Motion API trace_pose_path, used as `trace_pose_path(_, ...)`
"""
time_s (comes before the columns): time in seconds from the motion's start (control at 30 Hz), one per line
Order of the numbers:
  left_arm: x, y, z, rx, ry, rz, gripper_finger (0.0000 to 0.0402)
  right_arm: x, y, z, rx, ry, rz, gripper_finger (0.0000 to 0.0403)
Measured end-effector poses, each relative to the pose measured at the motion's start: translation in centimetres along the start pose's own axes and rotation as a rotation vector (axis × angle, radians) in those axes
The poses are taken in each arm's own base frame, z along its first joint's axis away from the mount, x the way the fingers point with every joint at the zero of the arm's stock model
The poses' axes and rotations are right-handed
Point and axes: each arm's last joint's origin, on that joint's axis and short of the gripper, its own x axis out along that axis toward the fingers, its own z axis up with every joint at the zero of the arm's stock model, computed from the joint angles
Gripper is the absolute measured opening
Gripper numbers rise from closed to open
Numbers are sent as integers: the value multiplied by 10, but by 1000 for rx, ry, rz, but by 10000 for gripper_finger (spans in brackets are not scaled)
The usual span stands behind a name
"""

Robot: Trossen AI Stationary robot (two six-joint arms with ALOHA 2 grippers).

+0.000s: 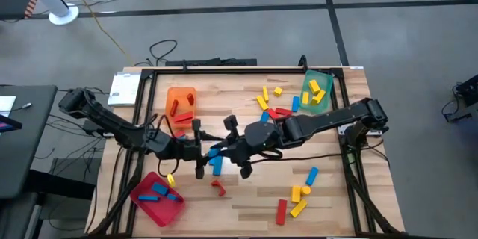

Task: Sort blocks
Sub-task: Put the blue wooden block into the red bin

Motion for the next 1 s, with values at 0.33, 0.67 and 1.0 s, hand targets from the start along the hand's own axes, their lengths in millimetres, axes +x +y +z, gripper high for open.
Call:
trace_pose_path(0.33,-5,-7,1,84,41,28,59,0,-1,-1,5,17,-26,63)
trace_pose_path(0.67,-16,-21,3,197,89,14,53,0,3,-8,30,92,6,103)
trace_pose_path(1.0,-48,-25,17,329,262,-217,53,-8,18,-20,88,276,61,239)
